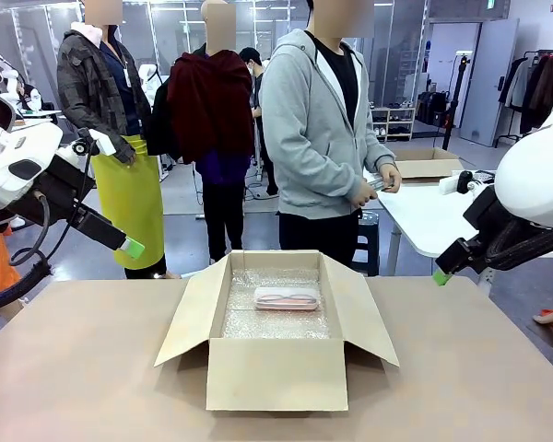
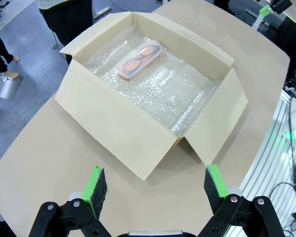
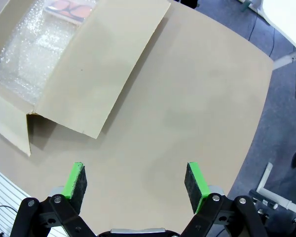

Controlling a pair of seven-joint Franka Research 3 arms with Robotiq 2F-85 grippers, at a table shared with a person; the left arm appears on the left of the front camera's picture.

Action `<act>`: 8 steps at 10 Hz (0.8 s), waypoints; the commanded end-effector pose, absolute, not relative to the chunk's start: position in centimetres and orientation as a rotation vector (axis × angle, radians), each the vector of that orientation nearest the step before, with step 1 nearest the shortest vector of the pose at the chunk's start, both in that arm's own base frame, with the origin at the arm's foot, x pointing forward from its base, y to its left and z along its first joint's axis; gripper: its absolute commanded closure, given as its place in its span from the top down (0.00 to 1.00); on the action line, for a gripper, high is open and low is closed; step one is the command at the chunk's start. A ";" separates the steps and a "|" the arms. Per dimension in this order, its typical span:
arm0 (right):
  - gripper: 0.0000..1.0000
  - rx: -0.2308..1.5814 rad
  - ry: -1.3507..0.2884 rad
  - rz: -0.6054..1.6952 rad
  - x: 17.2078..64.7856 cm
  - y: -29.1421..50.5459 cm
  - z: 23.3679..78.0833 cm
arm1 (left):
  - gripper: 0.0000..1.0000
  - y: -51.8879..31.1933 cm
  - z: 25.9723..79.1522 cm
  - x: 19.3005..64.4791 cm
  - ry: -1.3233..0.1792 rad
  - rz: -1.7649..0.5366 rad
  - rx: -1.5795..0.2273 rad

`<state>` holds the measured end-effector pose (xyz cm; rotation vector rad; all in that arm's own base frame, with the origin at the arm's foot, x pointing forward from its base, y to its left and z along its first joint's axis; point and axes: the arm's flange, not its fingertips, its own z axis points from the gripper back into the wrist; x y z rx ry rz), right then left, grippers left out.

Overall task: Pack the glasses set securely to prepare it for shipping.
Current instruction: Put the Glasses case from the right side of the table into the Package Box.

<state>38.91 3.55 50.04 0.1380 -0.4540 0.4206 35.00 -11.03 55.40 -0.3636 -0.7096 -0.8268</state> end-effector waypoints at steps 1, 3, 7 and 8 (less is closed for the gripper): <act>1.00 0.136 -0.446 0.425 39.1 3.6 50.2 | 1.00 -11.0 55.5 35.0 -0.721 -0.828 -0.379; 1.00 0.136 -0.446 0.425 39.1 3.6 50.2 | 1.00 -11.0 55.5 35.0 -0.721 -0.828 -0.379; 1.00 0.136 -0.446 0.425 39.1 3.6 50.2 | 1.00 -11.0 55.5 35.0 -0.721 -0.828 -0.379; 1.00 0.136 -0.446 0.425 39.1 3.6 50.2 | 1.00 -11.0 55.5 35.0 -0.721 -0.828 -0.379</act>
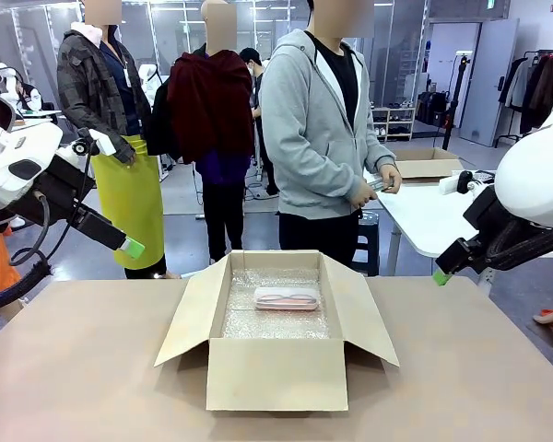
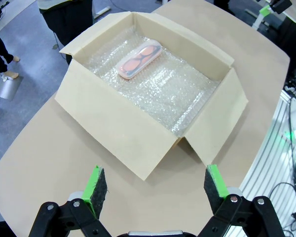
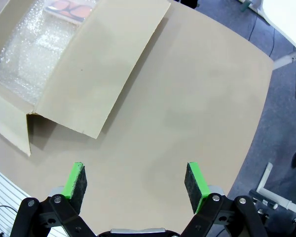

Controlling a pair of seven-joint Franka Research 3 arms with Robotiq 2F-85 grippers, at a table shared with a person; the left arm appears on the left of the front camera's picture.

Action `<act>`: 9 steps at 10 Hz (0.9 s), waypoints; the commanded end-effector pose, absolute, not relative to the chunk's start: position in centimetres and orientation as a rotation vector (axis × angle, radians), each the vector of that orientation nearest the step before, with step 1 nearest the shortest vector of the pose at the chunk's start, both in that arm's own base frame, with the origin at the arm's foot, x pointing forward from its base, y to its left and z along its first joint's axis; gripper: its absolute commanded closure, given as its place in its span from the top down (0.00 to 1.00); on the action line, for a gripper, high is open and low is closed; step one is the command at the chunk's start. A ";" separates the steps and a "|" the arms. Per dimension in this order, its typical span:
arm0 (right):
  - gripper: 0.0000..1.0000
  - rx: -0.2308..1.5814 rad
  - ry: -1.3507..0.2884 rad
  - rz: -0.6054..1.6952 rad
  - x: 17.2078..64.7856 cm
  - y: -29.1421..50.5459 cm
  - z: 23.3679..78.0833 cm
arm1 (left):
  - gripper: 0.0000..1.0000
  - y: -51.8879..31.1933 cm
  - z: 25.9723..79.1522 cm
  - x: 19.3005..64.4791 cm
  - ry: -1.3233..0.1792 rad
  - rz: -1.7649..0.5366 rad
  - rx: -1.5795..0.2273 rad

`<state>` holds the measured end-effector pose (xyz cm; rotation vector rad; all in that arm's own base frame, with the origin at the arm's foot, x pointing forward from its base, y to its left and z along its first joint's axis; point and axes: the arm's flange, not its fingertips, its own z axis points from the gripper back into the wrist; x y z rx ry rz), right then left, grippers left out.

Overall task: Pack the glasses set securely to prepare it for shipping.
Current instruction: Put the Glasses case from the right side of the table into the Package Box.

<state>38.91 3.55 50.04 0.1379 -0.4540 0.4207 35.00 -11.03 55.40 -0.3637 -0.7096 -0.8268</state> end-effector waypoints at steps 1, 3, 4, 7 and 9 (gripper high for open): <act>1.00 0.136 -0.446 0.425 39.1 3.6 50.2 | 1.00 -11.0 55.5 35.0 -0.721 -0.828 -0.379; 1.00 0.136 -0.446 0.425 39.1 3.6 50.2 | 1.00 -11.0 55.5 35.0 -0.721 -0.828 -0.379; 1.00 0.136 -0.446 0.425 39.1 3.6 50.2 | 1.00 -11.0 55.5 35.0 -0.721 -0.828 -0.379; 1.00 0.136 -0.446 0.425 39.1 3.6 50.2 | 1.00 -11.0 55.5 35.0 -0.721 -0.828 -0.379; 1.00 0.136 -0.446 0.425 39.1 3.6 50.2 | 1.00 -11.0 55.5 35.0 -0.721 -0.828 -0.379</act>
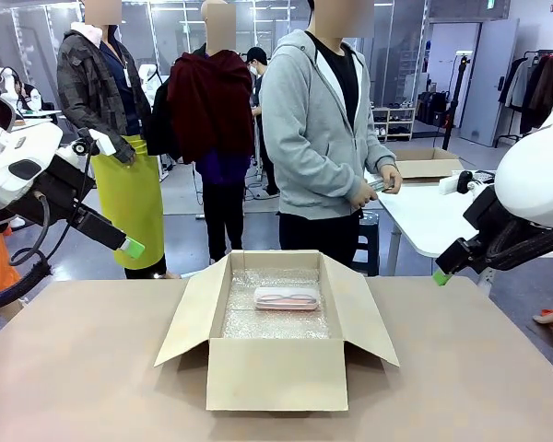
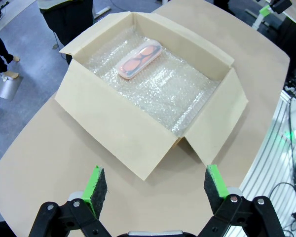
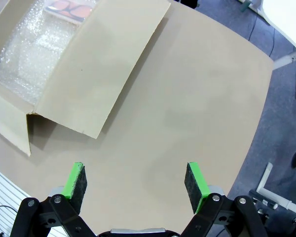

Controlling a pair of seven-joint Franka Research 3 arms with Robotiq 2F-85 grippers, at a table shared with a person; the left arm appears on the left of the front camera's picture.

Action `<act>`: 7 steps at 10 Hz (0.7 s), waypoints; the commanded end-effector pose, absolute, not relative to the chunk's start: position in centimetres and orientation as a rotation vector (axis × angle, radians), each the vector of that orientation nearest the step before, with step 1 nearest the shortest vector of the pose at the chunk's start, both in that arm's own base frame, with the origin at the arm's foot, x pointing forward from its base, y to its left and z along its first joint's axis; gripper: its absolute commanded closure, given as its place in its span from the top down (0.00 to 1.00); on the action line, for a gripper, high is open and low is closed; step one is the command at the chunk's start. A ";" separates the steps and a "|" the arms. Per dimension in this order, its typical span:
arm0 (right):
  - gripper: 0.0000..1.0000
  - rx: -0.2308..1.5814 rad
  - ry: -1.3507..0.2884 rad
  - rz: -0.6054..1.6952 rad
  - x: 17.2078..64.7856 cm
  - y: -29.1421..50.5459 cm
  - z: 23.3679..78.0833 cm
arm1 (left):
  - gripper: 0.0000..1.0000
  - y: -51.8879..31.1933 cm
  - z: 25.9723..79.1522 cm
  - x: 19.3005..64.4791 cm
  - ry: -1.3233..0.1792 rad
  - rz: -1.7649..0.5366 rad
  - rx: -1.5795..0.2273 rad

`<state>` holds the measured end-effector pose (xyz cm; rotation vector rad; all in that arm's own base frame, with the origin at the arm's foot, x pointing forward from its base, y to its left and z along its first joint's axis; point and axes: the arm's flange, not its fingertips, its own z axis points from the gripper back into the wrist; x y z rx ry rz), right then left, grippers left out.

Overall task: Pack the glasses set securely to prepare it for shipping.
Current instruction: Put the Glasses case from the right side of the table into the Package Box.

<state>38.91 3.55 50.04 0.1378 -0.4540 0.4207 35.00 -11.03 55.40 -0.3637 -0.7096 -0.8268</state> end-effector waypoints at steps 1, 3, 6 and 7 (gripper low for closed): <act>1.00 0.136 -0.446 0.425 39.1 3.6 50.2 | 1.00 -11.0 55.5 35.0 -0.721 -0.828 -0.379; 1.00 0.136 -0.446 0.425 39.1 3.6 50.2 | 1.00 -11.0 55.5 35.0 -0.721 -0.828 -0.379; 1.00 0.136 -0.446 0.425 39.1 3.6 50.2 | 1.00 -11.0 55.5 35.0 -0.721 -0.828 -0.379; 1.00 0.136 -0.446 0.425 39.1 3.6 50.2 | 1.00 -11.0 55.5 35.0 -0.721 -0.828 -0.379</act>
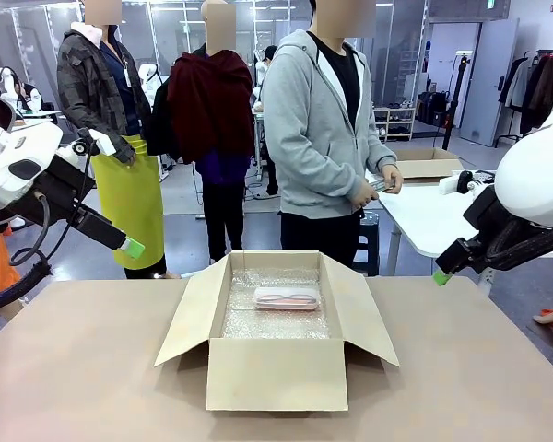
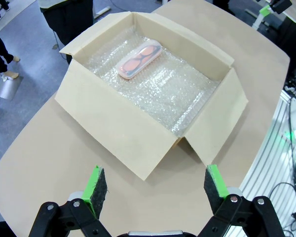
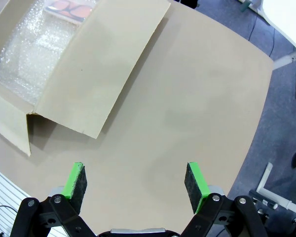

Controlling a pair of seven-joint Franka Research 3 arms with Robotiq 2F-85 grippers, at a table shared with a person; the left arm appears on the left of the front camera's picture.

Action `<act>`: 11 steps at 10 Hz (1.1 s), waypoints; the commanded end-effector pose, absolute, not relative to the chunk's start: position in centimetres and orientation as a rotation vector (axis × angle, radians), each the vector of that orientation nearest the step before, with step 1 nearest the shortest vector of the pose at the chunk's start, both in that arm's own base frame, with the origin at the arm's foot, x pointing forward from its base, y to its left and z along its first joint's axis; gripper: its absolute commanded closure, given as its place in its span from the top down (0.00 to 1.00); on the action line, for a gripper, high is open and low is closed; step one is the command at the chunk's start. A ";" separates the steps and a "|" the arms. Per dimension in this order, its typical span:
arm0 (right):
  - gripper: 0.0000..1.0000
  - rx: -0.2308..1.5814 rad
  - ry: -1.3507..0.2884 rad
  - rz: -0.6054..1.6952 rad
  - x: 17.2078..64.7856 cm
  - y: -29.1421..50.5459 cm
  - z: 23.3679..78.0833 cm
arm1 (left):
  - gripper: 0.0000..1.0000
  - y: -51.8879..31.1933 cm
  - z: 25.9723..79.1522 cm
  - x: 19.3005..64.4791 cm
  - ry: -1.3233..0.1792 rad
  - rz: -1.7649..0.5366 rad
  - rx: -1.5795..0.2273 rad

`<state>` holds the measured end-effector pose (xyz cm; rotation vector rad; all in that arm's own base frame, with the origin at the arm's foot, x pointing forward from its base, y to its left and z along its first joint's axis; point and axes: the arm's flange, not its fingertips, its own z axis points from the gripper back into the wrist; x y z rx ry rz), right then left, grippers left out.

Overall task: Pack the glasses set securely to prepare it for shipping.
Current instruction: Put the Glasses case from the right side of the table into the Package Box.

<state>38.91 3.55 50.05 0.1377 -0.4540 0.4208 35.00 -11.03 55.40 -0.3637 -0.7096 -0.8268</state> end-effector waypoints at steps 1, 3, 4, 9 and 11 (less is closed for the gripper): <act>1.00 0.136 -0.446 0.425 39.1 3.6 50.2 | 1.00 -11.0 55.5 35.0 -0.721 -0.828 -0.379; 1.00 0.136 -0.446 0.425 39.1 3.6 50.2 | 1.00 -11.0 55.5 35.0 -0.721 -0.828 -0.379; 1.00 0.136 -0.446 0.425 39.1 3.6 50.2 | 1.00 -11.0 55.5 35.0 -0.721 -0.828 -0.379; 1.00 0.136 -0.446 0.425 39.1 3.6 50.2 | 1.00 -11.0 55.5 35.0 -0.721 -0.828 -0.379; 1.00 0.136 -0.446 0.425 39.1 3.6 50.2 | 1.00 -11.0 55.5 35.0 -0.721 -0.828 -0.379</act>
